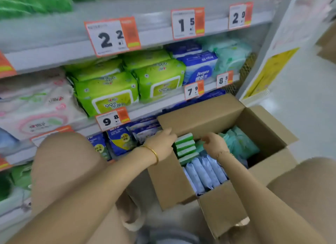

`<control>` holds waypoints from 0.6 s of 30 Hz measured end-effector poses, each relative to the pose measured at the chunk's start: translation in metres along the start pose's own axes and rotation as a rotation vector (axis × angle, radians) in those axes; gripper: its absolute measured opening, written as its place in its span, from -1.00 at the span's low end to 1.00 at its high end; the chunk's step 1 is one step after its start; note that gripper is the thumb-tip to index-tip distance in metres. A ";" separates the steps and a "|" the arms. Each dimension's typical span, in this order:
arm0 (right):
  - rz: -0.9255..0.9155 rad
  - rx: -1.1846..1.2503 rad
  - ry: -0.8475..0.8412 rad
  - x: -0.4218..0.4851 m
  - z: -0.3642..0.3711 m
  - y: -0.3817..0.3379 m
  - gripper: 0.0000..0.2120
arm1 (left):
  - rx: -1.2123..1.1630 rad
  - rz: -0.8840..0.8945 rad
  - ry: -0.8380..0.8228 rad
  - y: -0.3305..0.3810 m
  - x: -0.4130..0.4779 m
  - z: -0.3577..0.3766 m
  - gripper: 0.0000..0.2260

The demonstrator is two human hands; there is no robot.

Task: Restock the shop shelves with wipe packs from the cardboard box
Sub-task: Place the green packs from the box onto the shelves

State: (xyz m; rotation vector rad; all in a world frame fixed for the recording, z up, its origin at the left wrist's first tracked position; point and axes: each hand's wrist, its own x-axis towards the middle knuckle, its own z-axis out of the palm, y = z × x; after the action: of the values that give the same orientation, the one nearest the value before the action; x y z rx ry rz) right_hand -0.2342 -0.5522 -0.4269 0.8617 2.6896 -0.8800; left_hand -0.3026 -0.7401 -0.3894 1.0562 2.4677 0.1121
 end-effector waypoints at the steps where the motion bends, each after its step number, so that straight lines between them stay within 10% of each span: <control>1: 0.031 -0.031 -0.029 0.003 0.007 0.010 -0.68 | 0.001 0.018 -0.024 0.000 0.007 0.008 -0.68; 18: -0.122 -0.280 -0.075 0.026 0.071 0.047 -0.73 | 0.043 0.033 -0.075 0.002 0.066 0.023 -0.72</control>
State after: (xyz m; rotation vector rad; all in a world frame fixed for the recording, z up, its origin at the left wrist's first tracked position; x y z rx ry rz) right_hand -0.2283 -0.5513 -0.5161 0.5975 2.7341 -0.5255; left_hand -0.3314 -0.6943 -0.4345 1.0989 2.3959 0.0295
